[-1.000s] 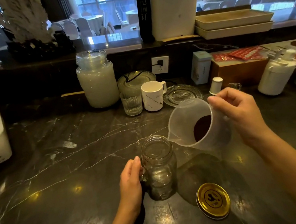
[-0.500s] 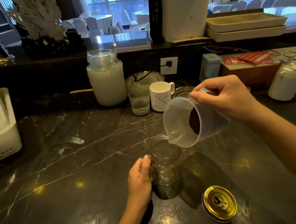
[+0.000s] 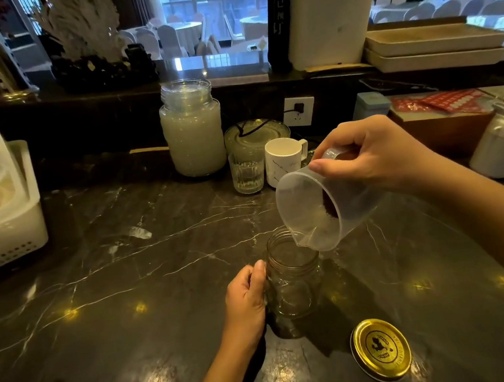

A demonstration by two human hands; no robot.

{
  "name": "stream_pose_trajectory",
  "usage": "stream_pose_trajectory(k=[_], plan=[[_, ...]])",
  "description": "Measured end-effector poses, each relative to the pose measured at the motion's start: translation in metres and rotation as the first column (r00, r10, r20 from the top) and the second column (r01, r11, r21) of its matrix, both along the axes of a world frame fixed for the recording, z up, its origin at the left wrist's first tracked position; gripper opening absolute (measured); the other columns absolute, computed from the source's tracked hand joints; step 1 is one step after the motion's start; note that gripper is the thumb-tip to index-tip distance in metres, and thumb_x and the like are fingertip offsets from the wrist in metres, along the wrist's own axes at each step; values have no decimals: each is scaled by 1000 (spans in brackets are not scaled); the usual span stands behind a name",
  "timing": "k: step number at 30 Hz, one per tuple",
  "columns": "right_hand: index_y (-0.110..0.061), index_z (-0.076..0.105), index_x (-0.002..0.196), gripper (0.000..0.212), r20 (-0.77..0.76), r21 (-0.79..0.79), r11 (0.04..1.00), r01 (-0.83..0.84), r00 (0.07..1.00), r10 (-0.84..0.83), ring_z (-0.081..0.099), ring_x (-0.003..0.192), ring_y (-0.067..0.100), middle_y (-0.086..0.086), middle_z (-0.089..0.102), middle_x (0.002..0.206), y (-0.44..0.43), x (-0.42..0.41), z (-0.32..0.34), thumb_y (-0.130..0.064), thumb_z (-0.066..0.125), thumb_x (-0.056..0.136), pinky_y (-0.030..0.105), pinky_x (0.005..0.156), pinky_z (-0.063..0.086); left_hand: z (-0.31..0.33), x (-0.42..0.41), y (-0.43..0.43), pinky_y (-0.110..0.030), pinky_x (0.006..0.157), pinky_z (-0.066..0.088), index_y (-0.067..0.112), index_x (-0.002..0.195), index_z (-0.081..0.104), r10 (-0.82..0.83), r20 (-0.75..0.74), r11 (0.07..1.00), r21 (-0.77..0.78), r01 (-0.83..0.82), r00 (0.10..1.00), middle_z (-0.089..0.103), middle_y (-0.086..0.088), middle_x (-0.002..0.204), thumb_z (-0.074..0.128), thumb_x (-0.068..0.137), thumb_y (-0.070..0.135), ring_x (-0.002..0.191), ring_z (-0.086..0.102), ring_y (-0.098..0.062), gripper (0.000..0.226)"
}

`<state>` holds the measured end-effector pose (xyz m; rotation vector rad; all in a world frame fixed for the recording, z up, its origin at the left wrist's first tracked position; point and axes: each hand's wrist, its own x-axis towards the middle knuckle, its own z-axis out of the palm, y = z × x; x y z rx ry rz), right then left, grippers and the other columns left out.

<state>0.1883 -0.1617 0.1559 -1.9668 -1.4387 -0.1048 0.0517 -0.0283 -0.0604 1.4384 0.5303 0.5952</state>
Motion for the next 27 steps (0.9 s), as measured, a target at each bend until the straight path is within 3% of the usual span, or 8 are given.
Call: stream_pose_trajectory(k=[5,8,12,15,17,21,23,27], plan=[[-10,69,83,47,62,-45,998,-34,997,37,59,71,20,9,64,77,6,-2,2,-51,52,68,29,58,51,3,-1,-1,-62,77,47,-10,81,54,-7,-21,1000,10,7,1000,57,-16,77,54,77,65,73,53,-28,75],[-10,69,81,48,85,-68,996,-62,994,68,57,69,15,6,63,75,9,-4,4,-53,51,67,21,56,46,5,-1,-1,-62,77,47,-12,82,53,-7,-20,1000,4,7,1000,57,-16,78,53,79,60,73,52,-29,72],[-5,69,78,53,131,-113,990,-85,986,99,49,60,12,0,56,67,12,-8,6,-54,50,68,19,52,38,6,-1,-2,-48,69,44,-12,78,52,-9,-6,1000,21,9,1000,54,-15,76,53,77,64,71,49,-28,75],[-6,69,80,40,168,-152,985,-85,979,111,45,60,6,-12,49,66,13,-10,8,-43,56,72,12,54,35,4,0,-1,-42,68,42,-8,73,50,10,-15,999,48,-9,1000,53,-14,72,51,82,56,69,49,-26,65],[-7,69,80,32,206,-178,981,-84,971,120,44,61,7,-8,52,67,14,-12,9,-37,61,74,11,56,34,3,0,-1,-42,67,42,-9,72,50,15,-15,999,52,-14,1000,53,-13,72,51,81,57,68,49,-25,66],[-5,69,79,25,256,-201,975,-99,955,150,44,62,11,8,61,71,17,-16,10,-29,67,74,13,62,35,3,1,-1,-52,69,46,-12,78,52,15,-4,1000,19,-15,1000,55,-15,75,54,75,63,71,51,-26,75],[-4,69,78,29,277,-216,971,-106,947,165,43,60,11,11,62,70,18,-18,11,-32,66,73,9,64,33,3,1,-1,-60,74,47,-13,82,52,15,-7,1000,5,-15,1000,57,-16,78,55,74,65,73,51,-28,79],[-4,69,76,33,312,-237,962,-132,928,205,44,60,15,13,63,66,21,-21,13,-37,63,72,-1,65,25,0,0,0,-64,76,46,-9,81,54,4,-13,1000,11,-4,1000,56,-15,77,55,69,77,73,52,-28,87]])
